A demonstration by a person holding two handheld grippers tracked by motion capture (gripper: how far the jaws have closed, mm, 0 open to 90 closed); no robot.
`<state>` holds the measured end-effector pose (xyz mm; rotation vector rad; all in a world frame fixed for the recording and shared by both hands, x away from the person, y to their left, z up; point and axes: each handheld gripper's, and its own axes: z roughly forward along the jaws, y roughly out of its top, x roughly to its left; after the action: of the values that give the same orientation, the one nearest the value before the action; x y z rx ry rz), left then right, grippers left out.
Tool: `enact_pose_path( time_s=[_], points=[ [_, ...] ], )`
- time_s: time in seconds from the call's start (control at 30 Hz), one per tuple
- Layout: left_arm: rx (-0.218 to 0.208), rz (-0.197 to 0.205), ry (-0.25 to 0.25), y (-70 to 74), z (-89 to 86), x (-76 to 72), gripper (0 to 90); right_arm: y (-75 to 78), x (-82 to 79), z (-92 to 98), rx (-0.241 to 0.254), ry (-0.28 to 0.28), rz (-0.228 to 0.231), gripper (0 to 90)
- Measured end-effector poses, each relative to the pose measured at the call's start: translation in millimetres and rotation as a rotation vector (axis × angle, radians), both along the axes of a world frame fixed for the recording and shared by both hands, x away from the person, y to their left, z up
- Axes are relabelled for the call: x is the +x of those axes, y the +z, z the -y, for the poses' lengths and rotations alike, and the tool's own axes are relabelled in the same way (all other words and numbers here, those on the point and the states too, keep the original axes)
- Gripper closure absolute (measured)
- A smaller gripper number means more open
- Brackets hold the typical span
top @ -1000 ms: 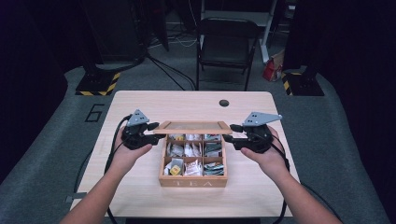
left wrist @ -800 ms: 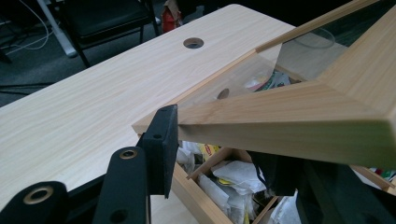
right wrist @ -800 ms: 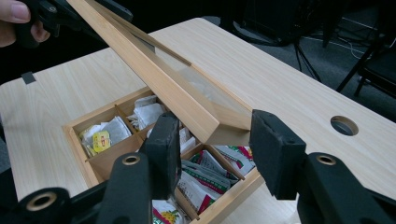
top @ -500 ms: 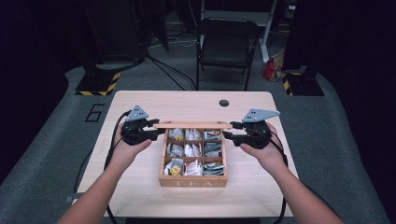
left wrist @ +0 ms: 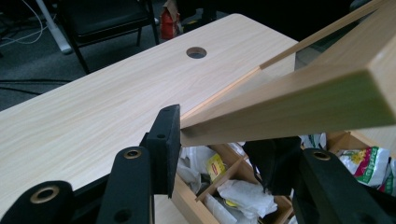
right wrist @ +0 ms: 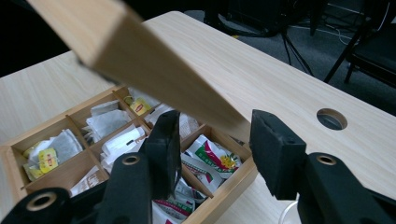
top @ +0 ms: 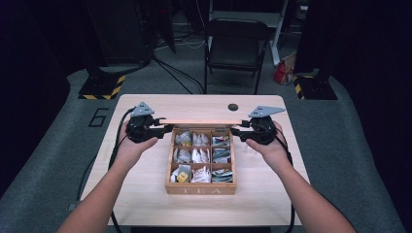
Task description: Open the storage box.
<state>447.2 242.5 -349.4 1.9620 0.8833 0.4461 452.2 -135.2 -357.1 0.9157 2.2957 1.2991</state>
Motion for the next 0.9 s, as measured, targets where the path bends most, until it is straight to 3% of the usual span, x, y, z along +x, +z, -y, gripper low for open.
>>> enact_pose_path(
  time_s=[0.37, 0.57, 0.7, 0.9],
  points=[
    [0.007, -0.001, 0.000, 6.3, 0.5, 9.4, 56.5, -6.0, 17.3, -3.4, -0.008, -0.029, -0.005, 57.8],
    [-0.010, -0.008, 0.001, 6.8, -0.6, 12.6, 56.5, -6.8, 22.3, -5.3, -0.011, -0.038, 0.003, 59.7],
    [-0.007, -0.008, 0.006, 9.4, 0.1, 16.2, 57.1, -6.9, 26.7, -5.4, 0.007, -0.050, -0.012, 59.8],
    [-0.034, -0.007, 0.009, 8.3, -2.4, 20.1, 57.2, -4.7, 31.5, -4.6, 0.020, -0.054, -0.032, 60.0]
  ],
)
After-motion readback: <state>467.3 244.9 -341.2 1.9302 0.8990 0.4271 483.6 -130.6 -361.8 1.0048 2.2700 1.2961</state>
